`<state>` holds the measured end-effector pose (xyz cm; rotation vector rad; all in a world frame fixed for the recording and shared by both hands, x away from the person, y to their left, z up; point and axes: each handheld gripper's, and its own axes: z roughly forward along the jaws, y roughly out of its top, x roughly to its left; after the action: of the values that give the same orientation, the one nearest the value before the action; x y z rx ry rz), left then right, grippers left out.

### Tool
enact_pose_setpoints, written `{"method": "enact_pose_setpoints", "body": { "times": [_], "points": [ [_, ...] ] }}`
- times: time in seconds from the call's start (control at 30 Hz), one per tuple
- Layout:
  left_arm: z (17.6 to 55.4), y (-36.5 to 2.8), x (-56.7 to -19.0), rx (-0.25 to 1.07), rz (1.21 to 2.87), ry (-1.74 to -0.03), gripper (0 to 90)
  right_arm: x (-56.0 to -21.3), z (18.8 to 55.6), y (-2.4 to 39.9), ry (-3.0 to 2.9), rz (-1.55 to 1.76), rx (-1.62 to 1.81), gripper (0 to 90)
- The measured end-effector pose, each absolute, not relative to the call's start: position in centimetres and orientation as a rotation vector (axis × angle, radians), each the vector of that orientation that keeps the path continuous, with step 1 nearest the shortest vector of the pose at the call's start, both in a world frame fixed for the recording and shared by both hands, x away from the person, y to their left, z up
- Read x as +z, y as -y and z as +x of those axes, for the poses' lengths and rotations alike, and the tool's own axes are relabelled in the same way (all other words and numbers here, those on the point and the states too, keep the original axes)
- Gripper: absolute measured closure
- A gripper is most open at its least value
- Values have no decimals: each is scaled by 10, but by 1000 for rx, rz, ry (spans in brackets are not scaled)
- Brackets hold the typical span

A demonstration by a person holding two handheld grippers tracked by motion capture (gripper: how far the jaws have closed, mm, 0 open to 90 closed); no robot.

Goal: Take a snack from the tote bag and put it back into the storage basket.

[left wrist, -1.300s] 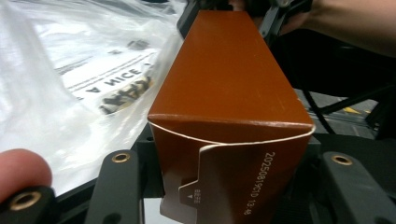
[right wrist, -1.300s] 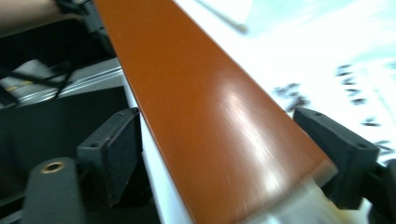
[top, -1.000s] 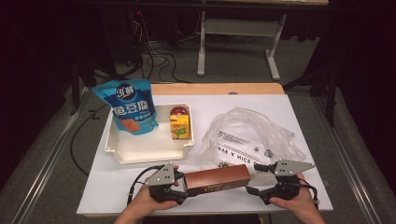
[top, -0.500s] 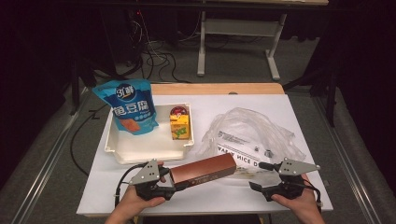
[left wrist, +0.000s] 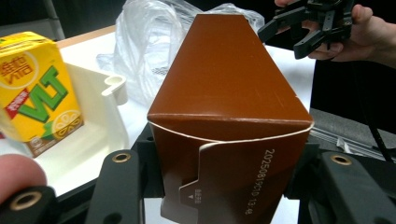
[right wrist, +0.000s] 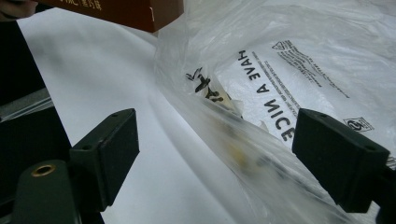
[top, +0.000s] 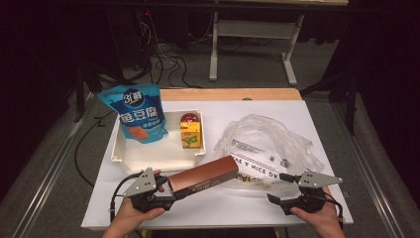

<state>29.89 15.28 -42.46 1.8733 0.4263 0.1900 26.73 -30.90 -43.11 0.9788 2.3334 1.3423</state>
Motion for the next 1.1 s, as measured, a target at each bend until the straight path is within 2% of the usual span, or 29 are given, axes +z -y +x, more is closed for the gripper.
{"method": "enact_pose_setpoints", "body": {
  "times": [1.1],
  "points": [
    [291, -230, -431, 319, 1881, -597, 475, -436, 268, 311, -2317, 1019, 1314, 133]
  ]
}}
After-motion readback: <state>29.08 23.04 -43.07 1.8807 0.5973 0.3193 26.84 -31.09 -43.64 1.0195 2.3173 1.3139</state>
